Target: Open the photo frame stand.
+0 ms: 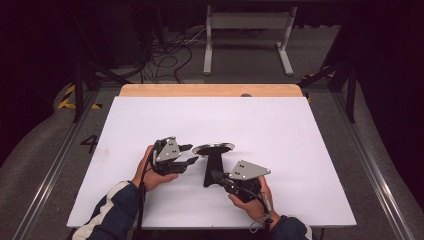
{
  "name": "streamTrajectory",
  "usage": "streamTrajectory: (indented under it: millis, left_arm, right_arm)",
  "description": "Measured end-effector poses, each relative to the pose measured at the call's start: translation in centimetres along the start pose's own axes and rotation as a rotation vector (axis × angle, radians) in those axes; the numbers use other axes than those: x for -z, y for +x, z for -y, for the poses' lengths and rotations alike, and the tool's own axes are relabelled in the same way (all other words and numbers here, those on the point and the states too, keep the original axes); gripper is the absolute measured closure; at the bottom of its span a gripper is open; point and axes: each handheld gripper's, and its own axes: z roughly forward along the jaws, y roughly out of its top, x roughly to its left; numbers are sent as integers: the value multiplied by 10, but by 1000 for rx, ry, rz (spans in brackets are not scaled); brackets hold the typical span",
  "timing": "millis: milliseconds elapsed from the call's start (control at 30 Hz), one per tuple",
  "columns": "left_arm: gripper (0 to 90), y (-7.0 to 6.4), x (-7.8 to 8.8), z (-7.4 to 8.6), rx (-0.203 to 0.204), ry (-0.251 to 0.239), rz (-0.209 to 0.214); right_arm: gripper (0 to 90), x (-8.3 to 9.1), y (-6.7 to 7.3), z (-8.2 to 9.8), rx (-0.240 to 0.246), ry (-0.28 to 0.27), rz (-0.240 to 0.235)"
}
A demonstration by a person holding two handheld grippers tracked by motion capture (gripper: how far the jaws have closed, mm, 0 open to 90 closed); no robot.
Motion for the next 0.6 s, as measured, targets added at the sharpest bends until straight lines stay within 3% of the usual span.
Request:
streamTrajectory:
  millis: [300,467,600]
  left_arm:
    - [599,0,-11,-3,3,-3,22]
    - [629,-1,-24,-2,6,15,42]
    - [637,-1,-28,-1,5,26,34]
  right_arm:
    - [900,-27,15,1,10,41,2]
    - [900,-42,25,1,46,65,44]
    - [900,-52,28,3,63,87,66]
